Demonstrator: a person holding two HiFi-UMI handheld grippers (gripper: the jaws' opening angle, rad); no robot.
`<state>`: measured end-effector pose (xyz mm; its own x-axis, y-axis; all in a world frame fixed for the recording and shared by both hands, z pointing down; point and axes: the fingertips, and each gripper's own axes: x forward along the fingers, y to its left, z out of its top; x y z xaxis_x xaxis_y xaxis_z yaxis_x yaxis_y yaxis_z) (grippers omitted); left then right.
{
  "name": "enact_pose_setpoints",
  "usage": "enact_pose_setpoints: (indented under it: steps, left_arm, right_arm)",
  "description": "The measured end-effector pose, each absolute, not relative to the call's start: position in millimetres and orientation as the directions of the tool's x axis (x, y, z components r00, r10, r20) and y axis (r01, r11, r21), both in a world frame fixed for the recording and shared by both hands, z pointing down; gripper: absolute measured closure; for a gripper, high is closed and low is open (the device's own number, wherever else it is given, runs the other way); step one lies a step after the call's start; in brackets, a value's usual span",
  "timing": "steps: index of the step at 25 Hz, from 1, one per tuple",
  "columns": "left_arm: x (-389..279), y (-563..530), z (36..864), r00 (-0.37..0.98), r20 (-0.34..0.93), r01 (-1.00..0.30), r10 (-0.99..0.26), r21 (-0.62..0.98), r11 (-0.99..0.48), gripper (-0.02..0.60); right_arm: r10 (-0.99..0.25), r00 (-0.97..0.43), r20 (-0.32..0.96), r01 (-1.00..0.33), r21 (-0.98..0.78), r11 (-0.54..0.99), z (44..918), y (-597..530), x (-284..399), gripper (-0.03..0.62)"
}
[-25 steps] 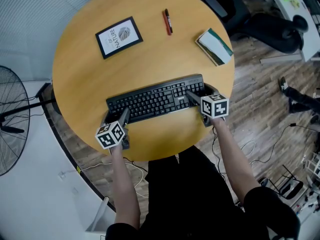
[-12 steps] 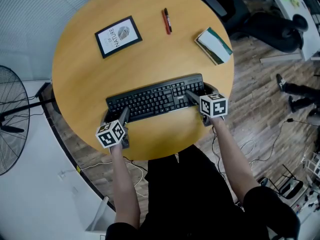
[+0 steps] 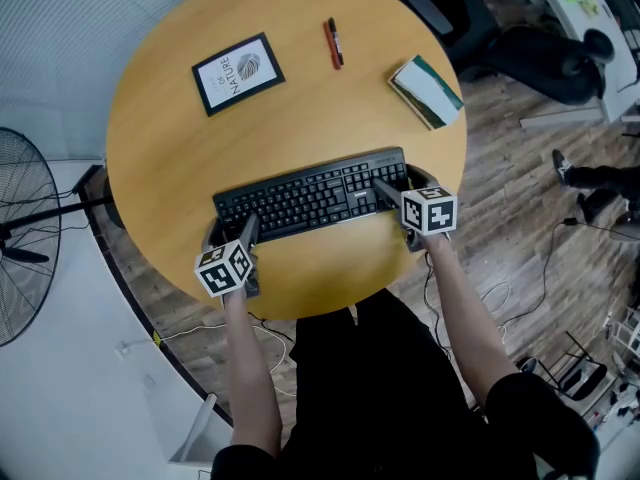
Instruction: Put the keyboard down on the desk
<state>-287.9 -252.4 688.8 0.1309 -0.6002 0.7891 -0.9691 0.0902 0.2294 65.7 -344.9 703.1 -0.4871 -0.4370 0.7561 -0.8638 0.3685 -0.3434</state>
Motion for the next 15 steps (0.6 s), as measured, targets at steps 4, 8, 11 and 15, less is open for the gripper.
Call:
enact_pose_setpoints:
  steps: [4,8,11,15]
  left_arm:
    - [-285.9,-250.6,680.6,0.115,0.776,-0.972,-0.620,0.217,0.092,0.206]
    - [-282.8,-246.9,668.7,0.103,0.760,-0.972,-0.641,0.214,0.097,0.206]
    - [-272.8,-241.8,657.4,0.101,0.745,-0.975,-0.659,0.206,0.083,0.207]
    - [-253.5,-231.5,642.6,0.107,0.723,-0.977,-0.682,0.203,0.063,0.210]
  right_arm:
    - [-0.452,-0.492,0.744,-0.862,-0.345,0.371,696.6,-344.7,68.9,0.220]
    - [-0.469,-0.500,0.728,-0.858,-0.343,0.383,685.9,-340.0,70.3,0.225]
    - [-0.481,-0.511,0.713,-0.851,-0.339,0.402,675.8,-332.7,73.4,0.232]
    - [-0.488,-0.536,0.689,-0.833,-0.336,0.440,661.2,-318.8,75.3,0.246]
